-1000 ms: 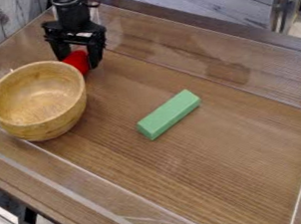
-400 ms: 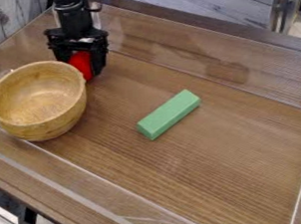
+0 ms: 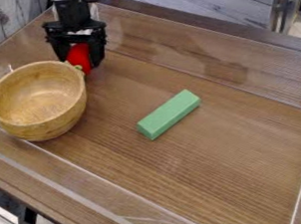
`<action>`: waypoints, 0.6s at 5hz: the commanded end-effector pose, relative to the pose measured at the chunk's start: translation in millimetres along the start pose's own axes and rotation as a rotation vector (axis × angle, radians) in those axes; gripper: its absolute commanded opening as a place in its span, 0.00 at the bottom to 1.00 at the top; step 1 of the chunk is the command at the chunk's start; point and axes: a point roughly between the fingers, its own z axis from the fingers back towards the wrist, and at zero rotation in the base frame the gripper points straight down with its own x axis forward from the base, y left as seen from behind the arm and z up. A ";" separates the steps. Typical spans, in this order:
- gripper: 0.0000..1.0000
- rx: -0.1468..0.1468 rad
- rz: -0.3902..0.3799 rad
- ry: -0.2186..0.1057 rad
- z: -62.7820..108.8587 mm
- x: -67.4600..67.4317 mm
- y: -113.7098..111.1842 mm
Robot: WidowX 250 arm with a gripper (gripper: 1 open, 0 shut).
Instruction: Move the red fruit to the right
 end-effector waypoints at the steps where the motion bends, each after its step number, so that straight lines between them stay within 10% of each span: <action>1: 1.00 0.008 0.001 -0.055 17.5 6.6 7.5; 2: 0.00 0.001 0.019 -0.075 30.9 7.9 4.7; 3: 0.00 -0.016 0.018 -0.123 54.0 5.4 -1.0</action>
